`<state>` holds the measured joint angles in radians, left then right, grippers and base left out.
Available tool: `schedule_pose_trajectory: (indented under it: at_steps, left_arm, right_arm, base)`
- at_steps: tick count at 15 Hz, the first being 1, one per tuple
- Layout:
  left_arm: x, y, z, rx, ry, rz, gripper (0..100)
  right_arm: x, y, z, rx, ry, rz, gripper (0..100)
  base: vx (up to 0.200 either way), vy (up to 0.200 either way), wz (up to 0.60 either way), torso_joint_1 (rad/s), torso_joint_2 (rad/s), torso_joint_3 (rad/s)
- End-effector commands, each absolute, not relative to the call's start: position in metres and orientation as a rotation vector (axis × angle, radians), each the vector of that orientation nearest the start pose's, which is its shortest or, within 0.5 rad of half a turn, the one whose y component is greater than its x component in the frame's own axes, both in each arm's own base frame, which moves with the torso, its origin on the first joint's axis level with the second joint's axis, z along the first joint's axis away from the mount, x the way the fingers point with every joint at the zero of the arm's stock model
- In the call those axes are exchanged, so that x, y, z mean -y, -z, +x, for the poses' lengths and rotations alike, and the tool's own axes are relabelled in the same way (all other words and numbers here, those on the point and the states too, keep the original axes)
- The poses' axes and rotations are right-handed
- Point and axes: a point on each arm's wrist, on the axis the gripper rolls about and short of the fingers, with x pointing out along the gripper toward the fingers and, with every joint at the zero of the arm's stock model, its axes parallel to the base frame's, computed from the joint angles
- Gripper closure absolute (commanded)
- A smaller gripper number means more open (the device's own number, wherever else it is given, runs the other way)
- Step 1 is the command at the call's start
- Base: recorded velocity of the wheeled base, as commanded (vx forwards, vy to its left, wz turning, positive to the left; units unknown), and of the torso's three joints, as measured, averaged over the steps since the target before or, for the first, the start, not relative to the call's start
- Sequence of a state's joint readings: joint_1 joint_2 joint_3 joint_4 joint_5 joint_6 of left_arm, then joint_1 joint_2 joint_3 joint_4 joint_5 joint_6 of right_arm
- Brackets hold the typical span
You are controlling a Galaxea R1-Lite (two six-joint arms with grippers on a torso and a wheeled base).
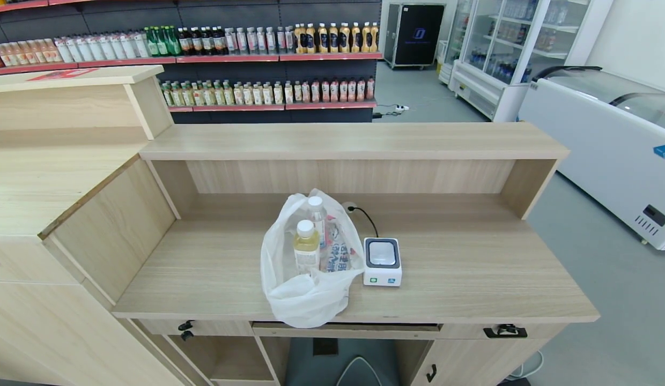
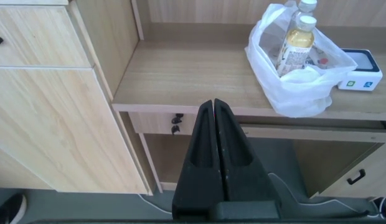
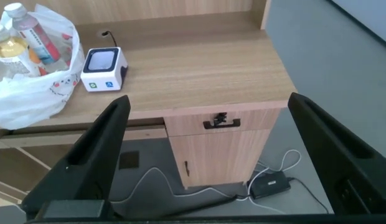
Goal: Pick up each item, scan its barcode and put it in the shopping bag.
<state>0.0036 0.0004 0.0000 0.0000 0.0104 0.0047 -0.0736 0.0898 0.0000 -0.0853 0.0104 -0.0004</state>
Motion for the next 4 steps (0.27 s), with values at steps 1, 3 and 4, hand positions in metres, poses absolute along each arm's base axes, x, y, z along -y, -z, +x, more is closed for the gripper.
schedule_pose_trajectory:
  at_steps: [1,3,4]
  left_arm:
    - [-0.0001,-0.0755,-0.0228,0.0,-0.015,0.005,100]
    - [-0.0001,-0.0755,-0.0228,0.0,-0.015,0.005,100]
    - [-0.0001,-0.0755,-0.0228,0.0,-0.015,0.005,100]
  right_arm:
    - [-0.0014,-0.0861,-0.0149,-0.011,0.061,-0.001,0]
    - [-0.0013,-0.0861,-0.0149,-0.011,0.061,-0.001,0]
    - [-0.0013,-0.0861,-0.0149,-0.011,0.063,0.0,0]
  base:
    - [0.0,0.0,0.0,0.0,0.0,0.0]
    - [0.0,0.0,0.0,0.0,0.0,0.0]
    - [0.0,0.0,0.0,0.0,0.0,0.0]
